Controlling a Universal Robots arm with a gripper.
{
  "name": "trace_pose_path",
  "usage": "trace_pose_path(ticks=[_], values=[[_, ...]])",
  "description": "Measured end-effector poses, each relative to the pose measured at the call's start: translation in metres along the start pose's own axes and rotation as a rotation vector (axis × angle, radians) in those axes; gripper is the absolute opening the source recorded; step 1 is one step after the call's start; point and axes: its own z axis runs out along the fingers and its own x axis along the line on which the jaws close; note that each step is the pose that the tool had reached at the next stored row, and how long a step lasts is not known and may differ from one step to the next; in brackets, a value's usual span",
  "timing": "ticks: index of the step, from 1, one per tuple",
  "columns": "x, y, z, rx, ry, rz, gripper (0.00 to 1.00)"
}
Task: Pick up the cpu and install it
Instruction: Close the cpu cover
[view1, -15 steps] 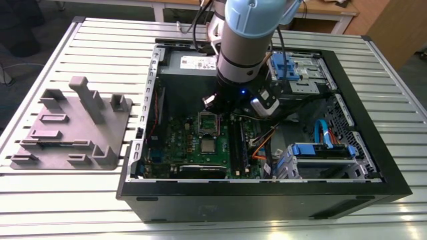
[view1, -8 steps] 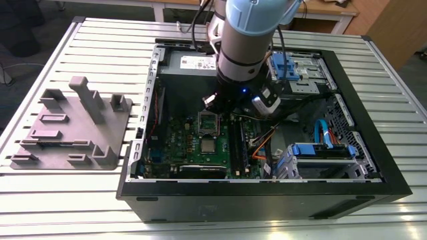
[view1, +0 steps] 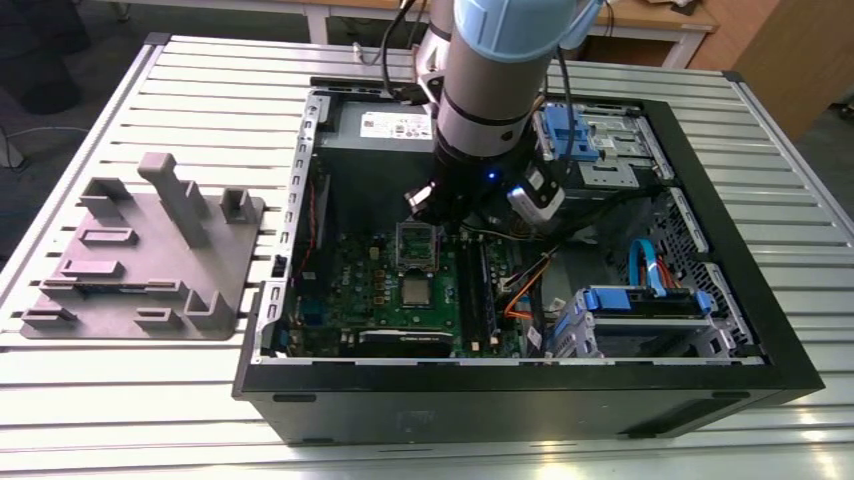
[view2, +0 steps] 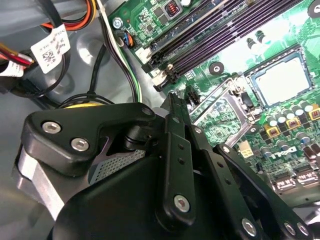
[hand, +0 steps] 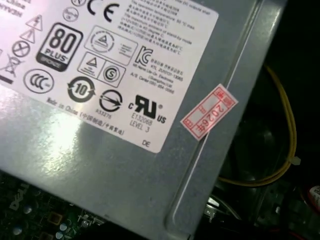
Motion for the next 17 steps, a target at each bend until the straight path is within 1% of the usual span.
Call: trace_pose_path(ticks=[6, 12, 14, 17], values=[[0.0000, 0.0000, -0.0004, 0.0000, 0.0006, -0.003, 0.11], [0.0001, 0.0006, -0.0054, -0.0008, 0.0025, -0.019, 0.11], [0.0002, 0.0006, -0.0058, -0.0010, 0.0035, -0.028, 0.11], [0.0003, 0.0005, -0.0060, 0.0000, 0.0065, -0.044, 0.11]])
